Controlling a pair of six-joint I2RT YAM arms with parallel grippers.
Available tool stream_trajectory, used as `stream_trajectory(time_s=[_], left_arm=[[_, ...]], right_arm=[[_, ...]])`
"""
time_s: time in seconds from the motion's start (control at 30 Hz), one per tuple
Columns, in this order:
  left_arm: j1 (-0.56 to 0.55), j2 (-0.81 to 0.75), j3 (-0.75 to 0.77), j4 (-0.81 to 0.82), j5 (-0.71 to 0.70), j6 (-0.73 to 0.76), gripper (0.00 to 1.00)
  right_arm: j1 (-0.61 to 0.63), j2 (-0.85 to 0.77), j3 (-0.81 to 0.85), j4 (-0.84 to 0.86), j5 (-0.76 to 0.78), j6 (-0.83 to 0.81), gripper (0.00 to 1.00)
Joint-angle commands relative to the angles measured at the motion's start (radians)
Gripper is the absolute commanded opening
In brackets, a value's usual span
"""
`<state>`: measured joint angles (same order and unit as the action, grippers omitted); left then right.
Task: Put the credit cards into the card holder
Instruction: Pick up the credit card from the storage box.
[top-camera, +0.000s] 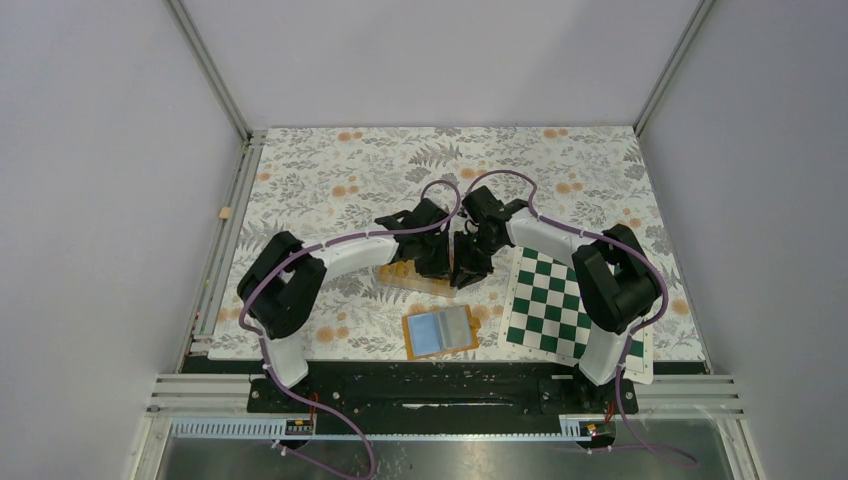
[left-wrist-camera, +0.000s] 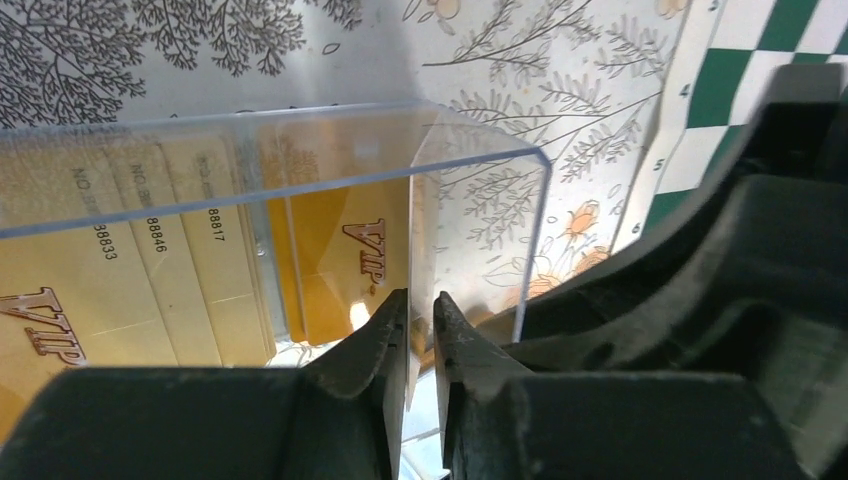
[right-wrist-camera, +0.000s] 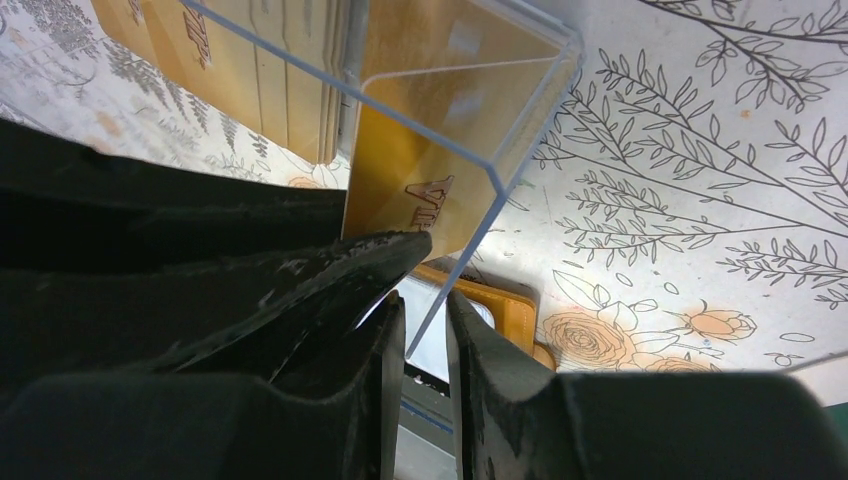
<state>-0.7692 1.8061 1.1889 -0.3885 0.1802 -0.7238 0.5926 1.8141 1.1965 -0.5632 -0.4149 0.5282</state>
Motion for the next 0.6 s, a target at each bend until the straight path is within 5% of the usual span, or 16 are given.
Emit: stream_trajectory(time_s=[0.0,0.1,0.3,0.57], left_arm=[[-0.004,0.023,0.018,-0.011,0.001,0.007,0.14],[-0.005,0.012,0.017,-0.02,-0.021,0.007,0.01],[-0.005,-0.071,0.032,-0.021,-0.064,0.006,0.0],[-0.004,-0.324,0.002,-0.049,-0.174,0.001,0.0]], right_arm=[[-0.008,-0.036,-0.014,-0.001,-0.018,-0.017,0.28],[-0.012,-0.05,-0.017,-0.002,-0.018,-0.017,0.28],[-0.024,-0.121,-0.023,-0.001,-0.011,-0.024,0.33],[-0.077,-0.335,-0.084,-0.001,-0.024,-0.033,0.71]])
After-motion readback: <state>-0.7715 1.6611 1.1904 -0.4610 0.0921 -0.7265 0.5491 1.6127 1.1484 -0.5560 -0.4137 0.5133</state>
